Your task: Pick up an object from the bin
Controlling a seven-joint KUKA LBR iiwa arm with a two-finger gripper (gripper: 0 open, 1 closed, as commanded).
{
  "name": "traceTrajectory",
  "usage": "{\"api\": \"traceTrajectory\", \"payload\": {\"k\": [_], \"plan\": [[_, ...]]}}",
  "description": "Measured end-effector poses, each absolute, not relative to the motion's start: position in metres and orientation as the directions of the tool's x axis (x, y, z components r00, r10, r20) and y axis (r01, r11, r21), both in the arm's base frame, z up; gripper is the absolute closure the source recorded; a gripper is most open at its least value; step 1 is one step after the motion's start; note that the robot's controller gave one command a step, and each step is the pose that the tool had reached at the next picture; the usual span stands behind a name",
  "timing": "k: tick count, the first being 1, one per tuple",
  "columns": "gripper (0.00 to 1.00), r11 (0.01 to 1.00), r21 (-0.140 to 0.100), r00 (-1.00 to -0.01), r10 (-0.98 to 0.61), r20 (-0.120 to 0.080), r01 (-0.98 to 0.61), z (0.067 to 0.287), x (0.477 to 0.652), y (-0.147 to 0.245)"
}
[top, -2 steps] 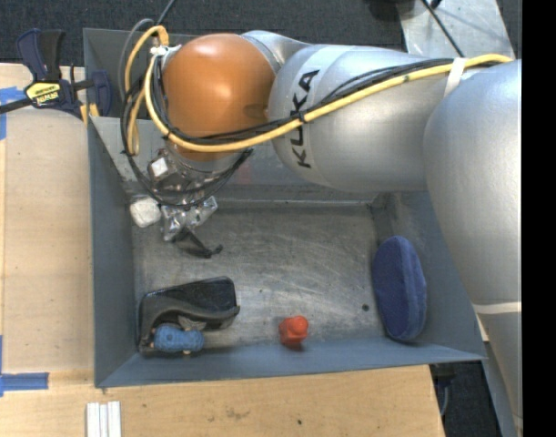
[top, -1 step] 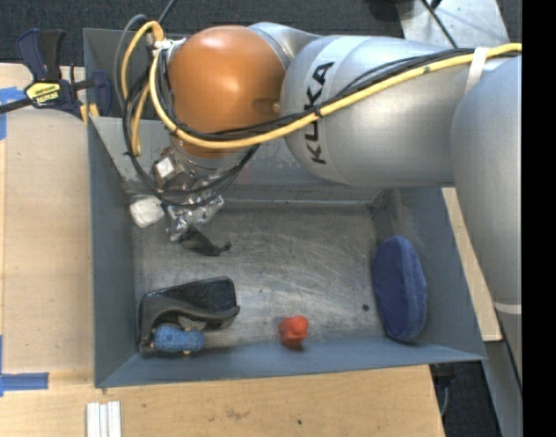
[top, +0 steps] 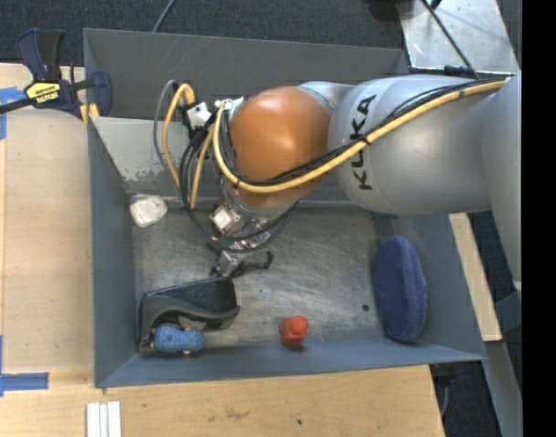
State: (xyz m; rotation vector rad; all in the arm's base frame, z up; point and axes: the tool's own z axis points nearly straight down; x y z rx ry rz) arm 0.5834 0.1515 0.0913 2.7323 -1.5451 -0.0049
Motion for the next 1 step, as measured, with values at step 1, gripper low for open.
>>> {"api": "traceTrajectory", "payload": {"k": [1], "plan": [[1.00, -0.767, -0.007, 0.767, -0.642, 0.003, -0.642, 0.2967, 0.5665, 0.1417]]}}
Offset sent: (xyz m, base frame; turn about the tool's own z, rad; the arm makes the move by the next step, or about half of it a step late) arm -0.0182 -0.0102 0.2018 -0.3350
